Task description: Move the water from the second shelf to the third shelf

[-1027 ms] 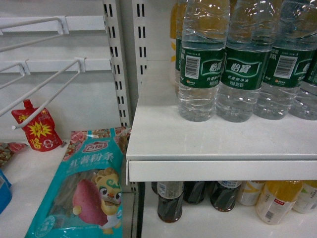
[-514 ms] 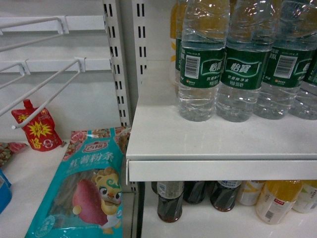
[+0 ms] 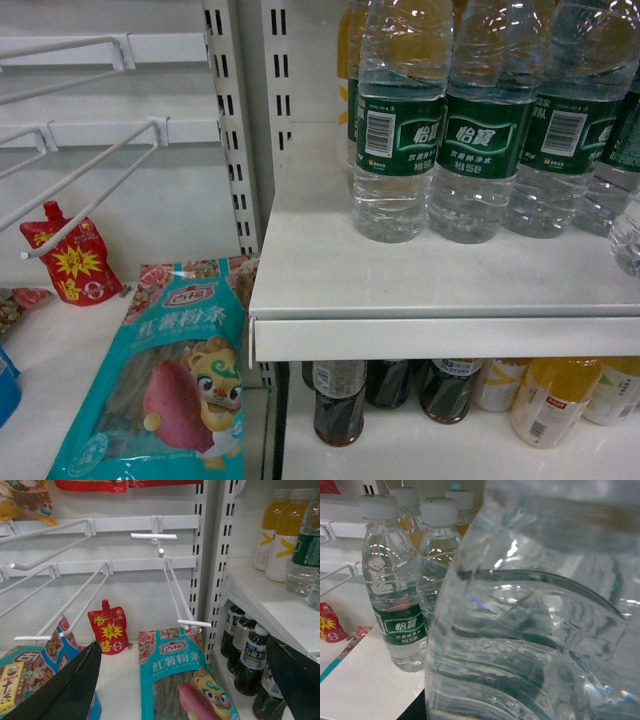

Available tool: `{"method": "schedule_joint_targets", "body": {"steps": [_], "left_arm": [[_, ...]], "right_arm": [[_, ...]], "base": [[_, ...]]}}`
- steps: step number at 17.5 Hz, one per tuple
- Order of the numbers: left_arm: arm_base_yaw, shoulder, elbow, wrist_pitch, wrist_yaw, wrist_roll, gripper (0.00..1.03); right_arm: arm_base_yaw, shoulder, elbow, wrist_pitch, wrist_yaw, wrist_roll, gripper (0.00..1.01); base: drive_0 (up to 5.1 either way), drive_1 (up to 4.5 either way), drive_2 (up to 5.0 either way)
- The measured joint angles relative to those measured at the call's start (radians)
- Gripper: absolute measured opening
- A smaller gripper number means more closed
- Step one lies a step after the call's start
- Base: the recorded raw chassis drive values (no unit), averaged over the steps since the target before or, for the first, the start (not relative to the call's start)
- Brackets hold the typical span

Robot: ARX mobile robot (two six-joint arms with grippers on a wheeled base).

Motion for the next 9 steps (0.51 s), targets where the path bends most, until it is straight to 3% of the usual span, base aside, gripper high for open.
{"method": "schedule_joint_targets", "body": {"steps": [4,5,9], "left_arm": [[0.0,0.0,0.0,0.0,0.0,0.0,0.98],[0.0,0.0,0.0,0.0,0.0,0.0,0.98],[0.0,0.0,0.0,0.0,0.0,0.0,0.98]], "right_arm": [[-0.004,-0.054,-0.006,-0.016,0.013,-0.018,0.43],[-0.037,-0.141,-0.011,-0.047,0.002,0.009,0.43],[-0.041,-0.262,-0.039,-0.198,-0.042,0.024,0.43]], "base": [[0.0,0.0,0.0],[0.0,0.0,0.0],[0.0,0.0,0.0]]}}
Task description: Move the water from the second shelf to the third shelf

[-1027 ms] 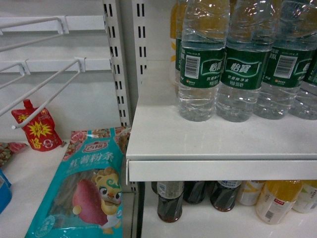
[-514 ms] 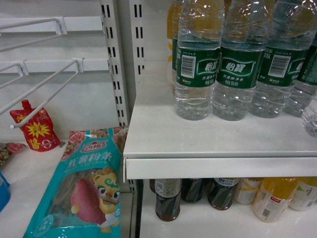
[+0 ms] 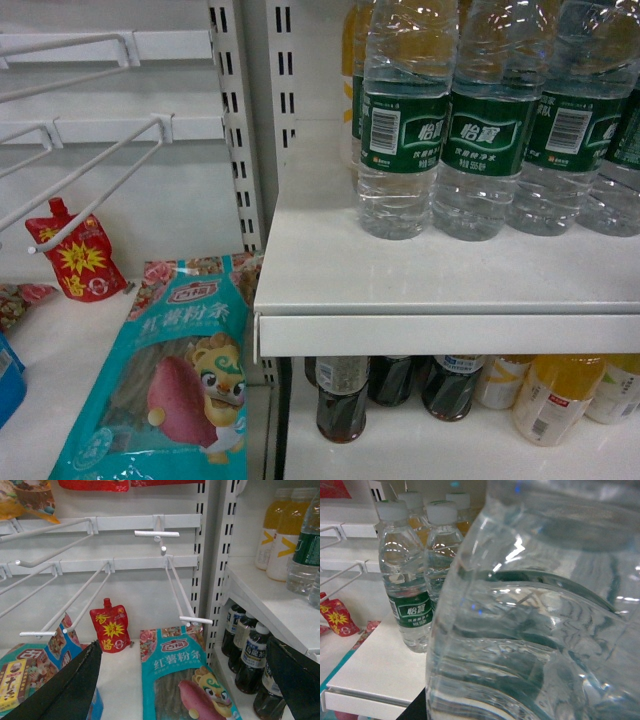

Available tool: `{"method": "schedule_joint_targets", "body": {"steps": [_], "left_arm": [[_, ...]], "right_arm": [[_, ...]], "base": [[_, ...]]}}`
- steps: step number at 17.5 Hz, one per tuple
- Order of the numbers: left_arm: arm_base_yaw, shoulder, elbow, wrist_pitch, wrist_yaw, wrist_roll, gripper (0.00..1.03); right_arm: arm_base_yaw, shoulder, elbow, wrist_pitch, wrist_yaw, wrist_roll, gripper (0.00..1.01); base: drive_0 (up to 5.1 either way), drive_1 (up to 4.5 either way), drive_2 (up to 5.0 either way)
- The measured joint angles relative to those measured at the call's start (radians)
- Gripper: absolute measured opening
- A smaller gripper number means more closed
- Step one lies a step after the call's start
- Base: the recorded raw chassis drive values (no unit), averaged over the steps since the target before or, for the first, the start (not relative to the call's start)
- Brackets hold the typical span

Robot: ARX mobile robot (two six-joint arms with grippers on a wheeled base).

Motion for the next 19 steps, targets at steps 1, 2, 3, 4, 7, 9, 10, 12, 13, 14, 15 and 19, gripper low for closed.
{"method": "schedule_joint_targets", "body": {"steps": [1,2,3,4,7,9,10,12,13,14,15,19], "left_arm": [[0.0,0.0,0.0,0.0,0.0,0.0,0.98],[0.0,0.0,0.0,0.0,0.0,0.0,0.98],[0.0,0.0,0.0,0.0,0.0,0.0,0.98],[0.0,0.0,0.0,0.0,0.0,0.0,0.98],[0.0,0.0,0.0,0.0,0.0,0.0,0.98],[0.0,0.0,0.0,0.0,0.0,0.0,0.98],[0.0,0.0,0.0,0.0,0.0,0.0,0.98],[0.0,0.0,0.0,0.0,0.0,0.0,0.98],[0.0,0.0,0.0,0.0,0.0,0.0,0.98],[0.0,0.0,0.0,0.0,0.0,0.0,0.98],[0.0,0.0,0.0,0.0,0.0,0.0,0.98],[0.0,0.0,0.0,0.0,0.0,0.0,0.98]], "right_arm": [[0.0,-0.001,-0.012,0.003,-0.001,-0.003,0.43],[-0.001,0.013,-0.015,0.004,-0.006,-0.007,0.43],[-0.001,0.051,-0.016,0.03,-0.007,-0.008,0.43],[0.0,0.098,-0.016,0.053,-0.006,-0.007,0.43],[0.008,0.227,-0.015,0.125,0.002,-0.006,0.43],[0.007,0.25,-0.014,0.143,0.002,-0.006,0.43],[0.007,0.265,-0.011,0.152,0.002,-0.004,0.43],[0.007,0.298,-0.001,0.177,0.008,-0.003,0.43],[0.007,0.311,0.004,0.187,0.01,-0.003,0.43],[0.007,0.322,0.011,0.194,0.011,-0.002,0.43],[0.007,0.336,0.022,0.202,0.012,0.001,0.43],[0.014,0.382,0.077,0.246,0.019,0.0,0.43]], "base": [[0.0,0.0,0.0],[0.0,0.0,0.0],[0.0,0.0,0.0],[0.0,0.0,0.0],[0.0,0.0,0.0],[0.0,0.0,0.0],[0.0,0.0,0.0],[0.0,0.0,0.0],[0.0,0.0,0.0],[0.0,0.0,0.0],[0.0,0.0,0.0],[0.0,0.0,0.0]]}}
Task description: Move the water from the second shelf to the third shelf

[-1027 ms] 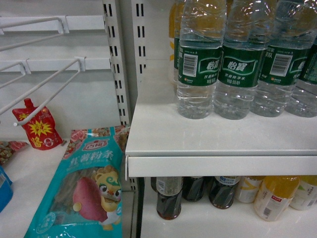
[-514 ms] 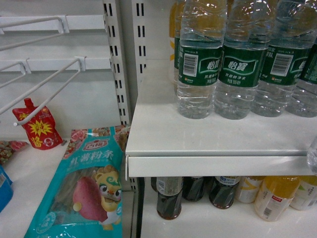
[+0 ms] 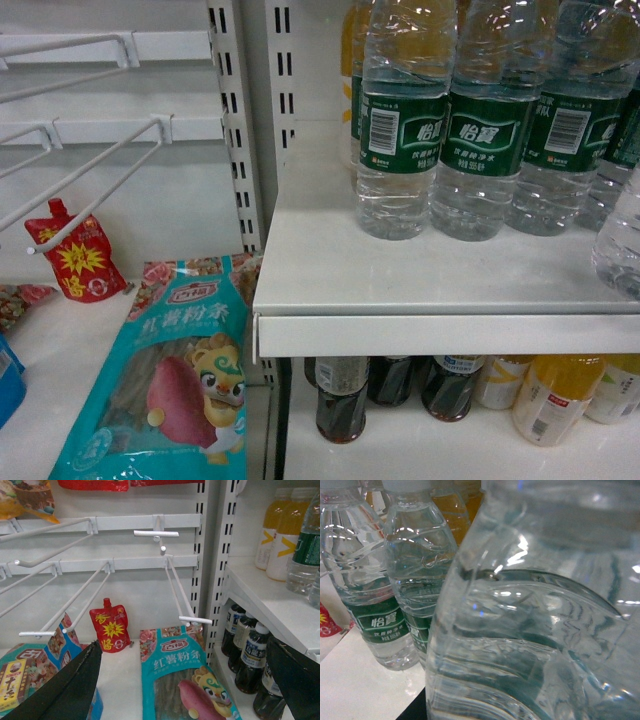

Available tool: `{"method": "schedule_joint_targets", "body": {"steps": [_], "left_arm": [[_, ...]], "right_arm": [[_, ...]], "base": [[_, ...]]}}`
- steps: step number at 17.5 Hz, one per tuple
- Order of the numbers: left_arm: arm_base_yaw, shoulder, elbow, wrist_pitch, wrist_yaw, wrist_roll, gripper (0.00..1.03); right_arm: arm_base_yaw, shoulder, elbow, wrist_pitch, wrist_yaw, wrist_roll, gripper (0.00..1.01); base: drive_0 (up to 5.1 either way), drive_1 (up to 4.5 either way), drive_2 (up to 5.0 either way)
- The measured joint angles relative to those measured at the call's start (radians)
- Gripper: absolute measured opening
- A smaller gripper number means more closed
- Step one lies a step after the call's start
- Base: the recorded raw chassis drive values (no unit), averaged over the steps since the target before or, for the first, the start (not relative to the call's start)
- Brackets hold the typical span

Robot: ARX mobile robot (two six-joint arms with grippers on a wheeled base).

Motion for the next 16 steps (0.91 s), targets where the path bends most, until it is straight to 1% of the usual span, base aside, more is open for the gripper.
{"method": "schedule_joint_targets", "body": {"steps": [3,4,8,13,16], "left_arm": [[0.0,0.0,0.0,0.0,0.0,0.0,0.98],[0.0,0.0,0.0,0.0,0.0,0.0,0.98],[0.0,0.0,0.0,0.0,0.0,0.0,0.98],[0.0,0.0,0.0,0.0,0.0,0.0,0.98],[0.0,0.0,0.0,0.0,0.0,0.0,0.98]], "right_arm": [[0.0,0.072,0.014,0.042,0.008,-0.002,0.43],[0.001,0.093,0.014,0.066,0.008,-0.012,0.43],[0.013,0.153,0.032,0.115,0.019,-0.023,0.43],[0.014,0.235,0.063,0.188,0.028,-0.025,0.43],[0.026,0.27,0.084,0.207,0.043,-0.026,0.43]], "base": [[0.0,0.0,0.0],[0.0,0.0,0.0],[0.0,0.0,0.0],[0.0,0.0,0.0],[0.0,0.0,0.0]]}}
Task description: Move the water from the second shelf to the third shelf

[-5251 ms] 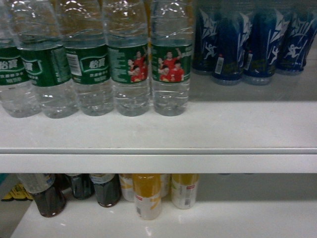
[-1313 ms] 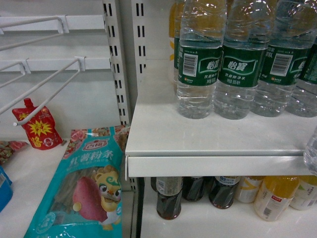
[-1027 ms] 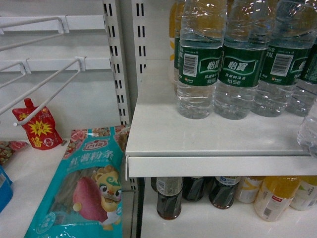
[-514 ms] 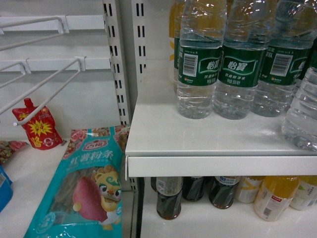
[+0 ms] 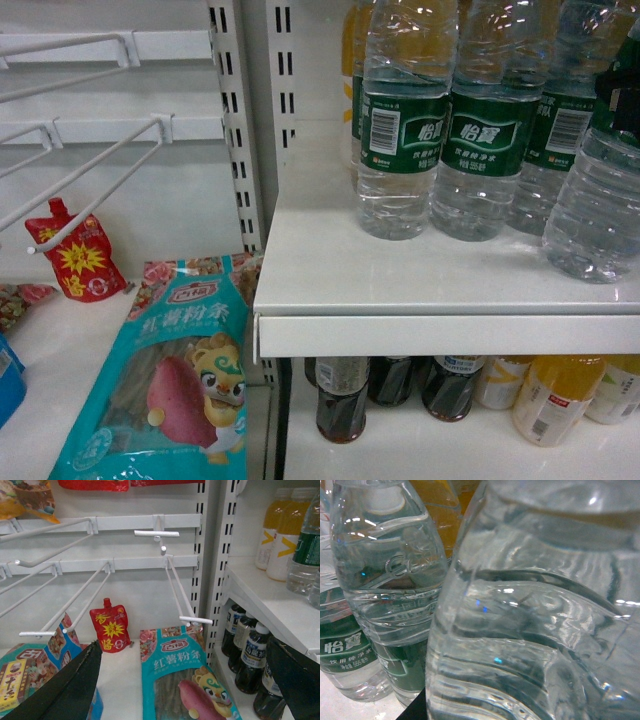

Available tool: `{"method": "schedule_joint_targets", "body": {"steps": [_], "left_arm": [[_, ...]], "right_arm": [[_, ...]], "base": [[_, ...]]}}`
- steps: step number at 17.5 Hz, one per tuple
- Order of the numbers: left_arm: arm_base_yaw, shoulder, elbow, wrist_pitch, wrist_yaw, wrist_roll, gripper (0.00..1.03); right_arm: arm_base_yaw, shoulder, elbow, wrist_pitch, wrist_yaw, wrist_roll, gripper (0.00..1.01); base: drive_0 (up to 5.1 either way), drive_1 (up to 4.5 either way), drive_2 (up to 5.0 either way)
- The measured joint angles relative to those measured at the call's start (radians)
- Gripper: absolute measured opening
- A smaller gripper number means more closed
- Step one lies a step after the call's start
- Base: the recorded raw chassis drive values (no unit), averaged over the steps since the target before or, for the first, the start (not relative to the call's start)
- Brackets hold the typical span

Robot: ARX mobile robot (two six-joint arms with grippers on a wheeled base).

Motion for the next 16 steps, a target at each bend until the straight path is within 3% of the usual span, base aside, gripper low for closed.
{"method": "schedule_joint_targets", "body": {"steps": [4,9,16], "left_arm": [[0.0,0.0,0.0,0.0,0.0,0.0,0.98],[0.0,0.0,0.0,0.0,0.0,0.0,0.98],[0.0,0.0,0.0,0.0,0.0,0.0,0.98]], "right_arm": [[0.001,0.0,0.002,-0.008,0.012,-0.008,0.43],[-0.001,-0.008,0.002,-0.037,0.01,-0.009,0.98],[0.0,-0.212,-0.018,-0.246,-0.016,0.002,0.98]], "base": [[0.0,0.0,0.0],[0.0,0.0,0.0],[0.0,0.0,0.0]]}}
